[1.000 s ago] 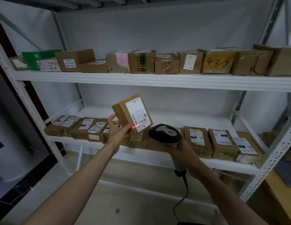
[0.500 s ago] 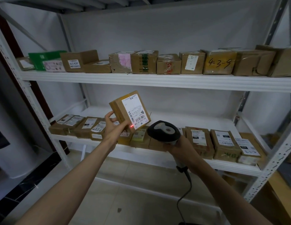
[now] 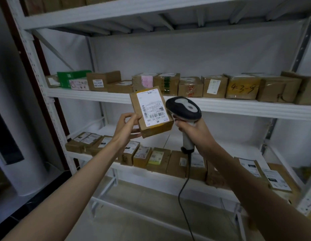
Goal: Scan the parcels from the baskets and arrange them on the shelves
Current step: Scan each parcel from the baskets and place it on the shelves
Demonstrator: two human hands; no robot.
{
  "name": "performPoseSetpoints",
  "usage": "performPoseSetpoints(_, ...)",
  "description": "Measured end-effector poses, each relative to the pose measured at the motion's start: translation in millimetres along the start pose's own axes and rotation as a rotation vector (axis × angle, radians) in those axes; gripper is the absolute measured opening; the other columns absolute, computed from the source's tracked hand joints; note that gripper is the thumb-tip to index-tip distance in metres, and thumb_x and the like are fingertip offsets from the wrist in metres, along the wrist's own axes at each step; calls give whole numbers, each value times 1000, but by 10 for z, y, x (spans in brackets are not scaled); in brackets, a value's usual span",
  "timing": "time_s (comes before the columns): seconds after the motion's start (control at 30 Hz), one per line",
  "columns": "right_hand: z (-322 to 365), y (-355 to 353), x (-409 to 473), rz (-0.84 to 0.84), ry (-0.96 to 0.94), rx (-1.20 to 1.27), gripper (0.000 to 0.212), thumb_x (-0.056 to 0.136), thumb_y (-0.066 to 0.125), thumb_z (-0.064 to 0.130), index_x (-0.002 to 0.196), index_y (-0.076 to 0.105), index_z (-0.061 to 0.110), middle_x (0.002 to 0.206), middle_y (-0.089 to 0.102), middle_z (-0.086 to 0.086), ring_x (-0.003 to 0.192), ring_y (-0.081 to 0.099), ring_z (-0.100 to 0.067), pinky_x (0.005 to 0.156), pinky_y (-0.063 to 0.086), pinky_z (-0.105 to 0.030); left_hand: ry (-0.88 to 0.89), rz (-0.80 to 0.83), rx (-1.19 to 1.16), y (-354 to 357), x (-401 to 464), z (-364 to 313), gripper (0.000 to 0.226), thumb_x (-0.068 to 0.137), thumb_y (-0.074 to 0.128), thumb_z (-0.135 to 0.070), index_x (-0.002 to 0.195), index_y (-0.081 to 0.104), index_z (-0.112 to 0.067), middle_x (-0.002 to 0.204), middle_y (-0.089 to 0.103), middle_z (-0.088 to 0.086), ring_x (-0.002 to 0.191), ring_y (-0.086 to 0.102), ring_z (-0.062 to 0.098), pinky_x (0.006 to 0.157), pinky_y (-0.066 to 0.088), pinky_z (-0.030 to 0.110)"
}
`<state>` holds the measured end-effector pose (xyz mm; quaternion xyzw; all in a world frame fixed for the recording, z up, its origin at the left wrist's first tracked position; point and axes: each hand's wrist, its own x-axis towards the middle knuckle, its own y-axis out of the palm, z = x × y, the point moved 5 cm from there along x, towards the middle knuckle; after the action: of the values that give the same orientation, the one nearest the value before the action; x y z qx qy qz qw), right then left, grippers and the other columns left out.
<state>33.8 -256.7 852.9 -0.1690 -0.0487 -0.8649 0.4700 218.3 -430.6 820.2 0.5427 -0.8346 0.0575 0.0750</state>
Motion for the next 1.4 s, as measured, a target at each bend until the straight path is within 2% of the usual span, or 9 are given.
performPoseSetpoints(0.1,339,84,133,35,-76,64,39,90,73,17,115,58,44,122,67,8,117,60,-15,107,50,-49,40,39,7,49,42,-374,53,87,59,-61,126,53,-26,115,72,2,87,75,15,68,59,25)
performPoseSetpoints(0.3,992,118,364,-30,-220,157,39,90,74,17,114,58,43,123,67,8,120,59,-15,108,49,-48,215,-94,-23,42,186,-1197,39,98,53,-57,111,45,-22,114,68,2,89,75,16,64,58,22)
performPoseSetpoints(0.4,1307,109,498,-46,-256,202,39,88,76,18,119,60,37,122,69,6,119,61,-16,107,50,-49,307,-114,3,51,219,-1648,37,99,48,-59,111,45,-24,106,70,-3,80,73,3,64,56,20)
performPoseSetpoints(0.6,1961,152,765,45,-359,249,32,90,72,7,111,64,30,111,73,3,109,69,-16,100,56,-43,432,-57,33,61,267,-2365,76,77,64,-75,134,40,-30,127,52,-4,110,56,12,90,48,32)
performPoseSetpoints(0.7,2209,213,874,37,-411,241,24,90,70,2,103,67,23,102,73,0,100,69,-18,98,57,-47,538,-101,109,113,353,-2589,99,70,81,-64,145,26,-31,125,45,-12,106,49,0,83,41,20)
performPoseSetpoints(0.8,2393,274,995,24,-443,217,18,91,68,2,97,67,19,96,70,-6,94,66,-19,99,55,-50,650,-164,171,192,475,-2761,115,66,90,-51,149,16,-26,136,42,-5,119,47,9,86,41,15)
performPoseSetpoints(0.9,2538,313,1126,39,-475,212,15,92,66,1,102,67,12,90,69,-5,87,67,-15,95,59,-42,756,-255,219,277,595,-2956,126,61,94,-45,152,10,-22,148,31,7,129,38,16,102,39,28)
performPoseSetpoints(1.13,2751,254,1484,-17,-513,101,21,92,67,8,110,65,18,107,70,-6,107,67,-24,99,56,-48,904,-405,230,496,998,-3336,138,57,96,-40,159,3,-24,153,20,16,139,36,35,109,44,52)
performPoseSetpoints(1.4,2596,39,1952,-134,-418,67,20,89,69,11,109,67,15,97,69,0,96,66,-15,100,55,-47,822,-379,186,615,1711,-3828,139,60,95,-44,158,-3,-31,152,22,15,136,39,35,97,42,40)
